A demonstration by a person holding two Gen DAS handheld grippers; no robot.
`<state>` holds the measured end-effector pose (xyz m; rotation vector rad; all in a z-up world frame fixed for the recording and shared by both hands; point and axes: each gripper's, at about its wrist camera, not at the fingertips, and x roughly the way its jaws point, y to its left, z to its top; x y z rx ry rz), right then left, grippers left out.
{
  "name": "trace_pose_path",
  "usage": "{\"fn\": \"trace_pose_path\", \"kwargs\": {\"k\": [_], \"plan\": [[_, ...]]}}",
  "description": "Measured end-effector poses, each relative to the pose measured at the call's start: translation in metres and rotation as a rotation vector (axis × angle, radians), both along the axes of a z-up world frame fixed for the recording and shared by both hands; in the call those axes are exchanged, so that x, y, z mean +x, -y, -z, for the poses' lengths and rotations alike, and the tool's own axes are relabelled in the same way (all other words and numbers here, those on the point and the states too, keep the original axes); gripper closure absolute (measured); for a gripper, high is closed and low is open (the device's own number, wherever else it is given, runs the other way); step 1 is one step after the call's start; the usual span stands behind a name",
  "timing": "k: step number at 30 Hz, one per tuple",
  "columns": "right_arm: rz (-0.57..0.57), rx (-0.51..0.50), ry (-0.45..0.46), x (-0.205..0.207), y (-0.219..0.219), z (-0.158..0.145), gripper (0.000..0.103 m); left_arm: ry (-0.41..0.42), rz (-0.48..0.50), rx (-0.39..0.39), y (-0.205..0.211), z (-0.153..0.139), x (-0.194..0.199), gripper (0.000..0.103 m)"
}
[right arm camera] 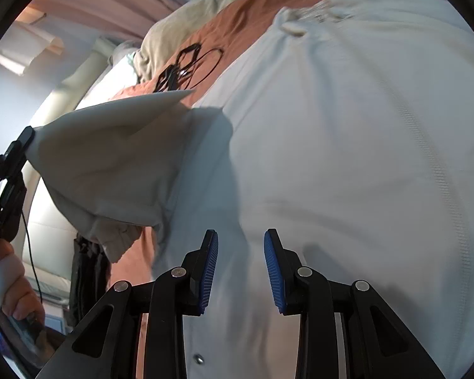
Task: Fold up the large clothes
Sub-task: 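Fold the held sleeve across the jacket body and open the left tool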
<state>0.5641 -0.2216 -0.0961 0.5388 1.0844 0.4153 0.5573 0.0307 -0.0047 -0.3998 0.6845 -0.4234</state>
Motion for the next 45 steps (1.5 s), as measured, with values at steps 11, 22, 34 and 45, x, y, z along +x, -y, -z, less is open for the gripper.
{"fn": "trace_pose_path", "kwargs": {"k": [11,22,34,45], "plan": [[0.043,-0.058,0.011,-0.02,0.052,-0.003,0.057,-0.243,0.127,0.037,0.045,0.051,-0.018,0.021],[-0.003,-0.12,0.074,-0.034,0.031,-0.021,0.057,-0.238,-0.073,0.084,-0.038,0.056,-0.058,0.009],[-0.18,-0.236,0.124,-0.026,-0.069,-0.025,0.034,-0.32,-0.237,0.072,-0.12,0.104,-0.079,0.053],[-0.358,-0.335,0.122,-0.008,-0.163,0.002,0.034,-0.385,-0.315,0.051,-0.168,0.142,-0.102,0.053]]}}
